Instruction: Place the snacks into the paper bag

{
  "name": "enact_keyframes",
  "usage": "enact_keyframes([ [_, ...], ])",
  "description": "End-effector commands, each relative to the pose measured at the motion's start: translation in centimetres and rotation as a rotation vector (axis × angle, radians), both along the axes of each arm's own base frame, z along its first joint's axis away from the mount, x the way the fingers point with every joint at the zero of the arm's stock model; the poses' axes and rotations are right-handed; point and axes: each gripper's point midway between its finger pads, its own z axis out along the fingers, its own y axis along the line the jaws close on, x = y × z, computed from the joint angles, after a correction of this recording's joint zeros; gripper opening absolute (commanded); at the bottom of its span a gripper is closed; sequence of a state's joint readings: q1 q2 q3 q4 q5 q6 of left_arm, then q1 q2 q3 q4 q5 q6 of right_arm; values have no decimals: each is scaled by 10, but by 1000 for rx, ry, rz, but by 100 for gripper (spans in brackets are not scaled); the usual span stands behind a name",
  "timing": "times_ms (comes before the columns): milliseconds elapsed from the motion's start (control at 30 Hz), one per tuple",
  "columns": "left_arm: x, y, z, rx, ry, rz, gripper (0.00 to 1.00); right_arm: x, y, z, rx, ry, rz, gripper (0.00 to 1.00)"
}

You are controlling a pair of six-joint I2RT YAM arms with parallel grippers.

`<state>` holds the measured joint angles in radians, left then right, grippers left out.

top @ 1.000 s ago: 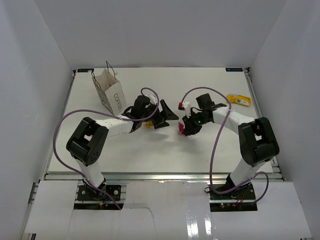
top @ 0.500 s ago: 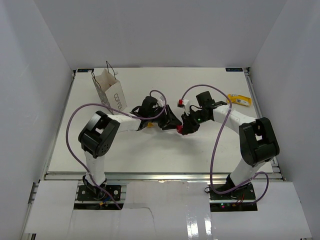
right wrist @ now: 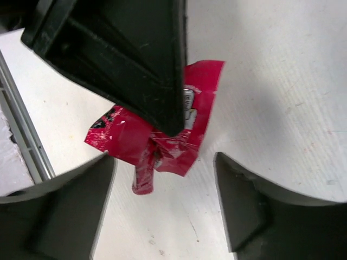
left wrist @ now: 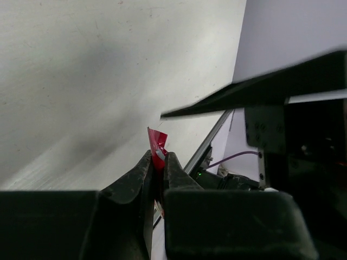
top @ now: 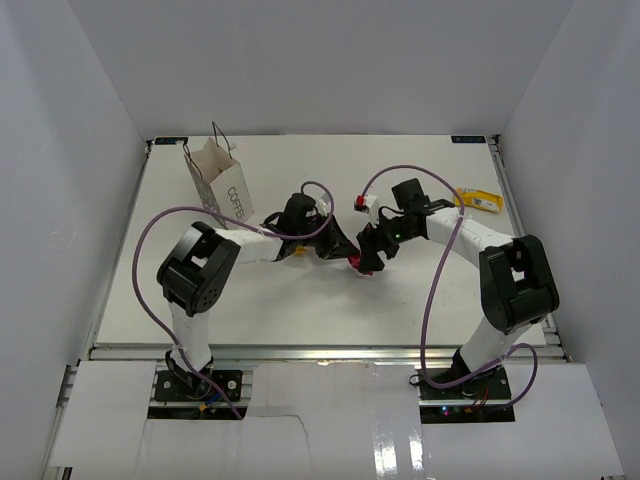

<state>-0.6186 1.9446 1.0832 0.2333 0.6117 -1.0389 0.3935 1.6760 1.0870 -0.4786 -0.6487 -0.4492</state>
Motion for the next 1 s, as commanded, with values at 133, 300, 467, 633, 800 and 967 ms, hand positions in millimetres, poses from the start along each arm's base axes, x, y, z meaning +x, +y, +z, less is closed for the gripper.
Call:
enact_keyframes([
  [133,33,53,61,134,-184,104,0,56,-20,68,33,-277,-38,90],
  [300,71,101,133,264,-379,251,0,102,-58,110,29,-442,-169,90],
  [467,94,154,192,454,-532,381,0,136,-90,100,-14,-418,-397,90],
  [633,110,227,250,627,-605,573,0,105,-80,83,129,-219,-243,95],
  [800,104,285,273,784,-618,668,0,101,-84,73,103,-230,-253,95],
  [967,109,327,276,886,-602,729,0,102,-87,71,90,-238,-258,96],
])
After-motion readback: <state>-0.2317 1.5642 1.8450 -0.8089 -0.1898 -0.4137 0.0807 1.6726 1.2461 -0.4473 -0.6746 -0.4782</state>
